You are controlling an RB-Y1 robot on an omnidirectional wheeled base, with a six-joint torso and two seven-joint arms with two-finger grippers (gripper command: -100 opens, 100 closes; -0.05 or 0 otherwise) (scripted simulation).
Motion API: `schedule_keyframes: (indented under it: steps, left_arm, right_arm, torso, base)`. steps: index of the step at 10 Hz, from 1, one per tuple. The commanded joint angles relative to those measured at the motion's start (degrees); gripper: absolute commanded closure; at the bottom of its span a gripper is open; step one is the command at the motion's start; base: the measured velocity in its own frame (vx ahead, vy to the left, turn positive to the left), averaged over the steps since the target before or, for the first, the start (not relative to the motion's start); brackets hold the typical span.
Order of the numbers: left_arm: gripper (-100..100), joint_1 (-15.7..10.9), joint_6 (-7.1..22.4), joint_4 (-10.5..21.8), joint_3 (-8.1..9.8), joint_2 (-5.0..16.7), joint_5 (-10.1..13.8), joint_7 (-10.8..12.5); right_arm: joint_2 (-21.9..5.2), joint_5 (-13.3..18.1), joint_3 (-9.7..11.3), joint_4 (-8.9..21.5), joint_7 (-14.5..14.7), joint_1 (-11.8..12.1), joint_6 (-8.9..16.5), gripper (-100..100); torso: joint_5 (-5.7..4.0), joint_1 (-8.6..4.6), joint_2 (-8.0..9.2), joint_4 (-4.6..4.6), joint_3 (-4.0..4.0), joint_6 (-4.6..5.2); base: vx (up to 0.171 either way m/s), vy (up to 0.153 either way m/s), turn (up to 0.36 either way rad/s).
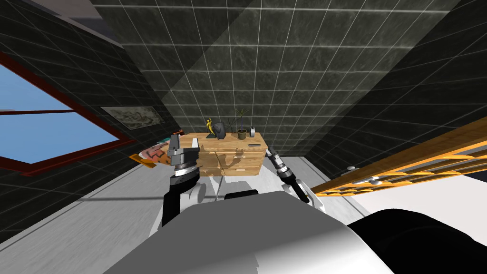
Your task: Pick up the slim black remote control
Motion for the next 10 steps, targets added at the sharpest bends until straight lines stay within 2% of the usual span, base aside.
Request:
schedule_keyframes:
  steps: [1, 2, 3, 4, 5, 6, 7, 8, 9, 10]
  left_arm:
    - [0, 0.0, 0.0, 0.0, 0.00, 0.0, 0.0, 0.0]
    - [0, 0.0, 0.0, 0.0, 0.00, 0.0, 0.0, 0.0]
    - [0, 0.0, 0.0, 0.0, 0.00, 0.0, 0.0, 0.0]
    - [0, 0.0, 0.0, 0.0, 0.00, 0.0, 0.0, 0.0]
    - [0, 0.0, 0.0, 0.0, 0.00, 0.0, 0.0, 0.0]
    - [0, 0.0, 0.0, 0.0, 0.00, 0.0, 0.0, 0.0]
    - [0, 0.0, 0.0, 0.0, 0.00, 0.0, 0.0, 0.0]
    - [0, 0.0, 0.0, 0.0, 0.00, 0.0, 0.0, 0.0]
    - [0, 0.0, 0.0, 0.0, 0.00, 0.0, 0.0, 0.0]
    - [0, 0.0, 0.0, 0.0, 0.00, 0.0, 0.0, 0.0]
  right_arm:
    - [-2.9, 2.1, 0.7, 2.9, 0.0, 0.0, -0.3, -100]
    - [-3.1, 2.1, 0.7, 2.9, 0.0, 0.0, -0.3, -100]
    - [-5.3, 3.9, 1.2, 5.3, -0.1, 0.1, -0.5, -100]
    - [-5.9, 3.9, 1.2, 5.3, -0.1, 0.1, -0.5, -100]
    - [-8.3, 5.6, 1.8, 7.8, -0.1, 0.1, -0.7, -100]
    - [-9.0, 5.6, 1.8, 7.8, -0.1, 0.1, -0.7, -100]
    - [-11.2, 7.3, 2.4, 10.3, 0.0, 0.1, -0.9, -100]
    - [-12.2, 7.3, 2.4, 10.3, 0.0, 0.1, -0.9, -100]
    - [-14.1, 9.1, 3.1, 12.8, 0.2, 0.2, -1.1, -100]
    - [-15.5, 9.1, 3.1, 12.8, 0.2, 0.2, -1.1, -100]
  torso:
    - [0.00, 0.00, 0.00, 0.00, 0.00, 0.00]
    - [-0.01, -0.03, 0.00, -0.01, -0.01, 0.00]
    - [-0.01, -0.06, -0.03, -0.01, -0.02, 0.01]
    - [-0.02, -0.04, -0.03, -0.02, -0.03, 0.00]
    - [-0.01, -0.04, -0.08, -0.02, -0.05, 0.00]
    - [-0.01, 0.00, -0.01, -0.01, -0.02, -0.01]
    - [-0.01, -0.04, -0.03, -0.01, -0.02, 0.01]
    - [0.00, 0.04, -0.07, -0.02, -0.04, 0.00]
    - [0.01, -0.01, -0.10, -0.02, -0.06, 0.01]
    - [0.00, 0.01, -0.07, -0.02, -0.04, -0.01]
  base:
    - [-0.076, 0.062, 0.031]
    - [-0.067, 0.054, 0.006]
    - [-0.067, 0.066, 0.030]
    - [-0.056, 0.064, 0.013]
    - [-0.086, 0.076, 0.051]
    - [-0.071, 0.061, 0.021]
    - [-0.056, 0.088, 0.056]
    - [-0.050, 0.072, 0.023]
    - [-0.063, 0.077, 0.086]
    - [-0.047, 0.055, 0.032]
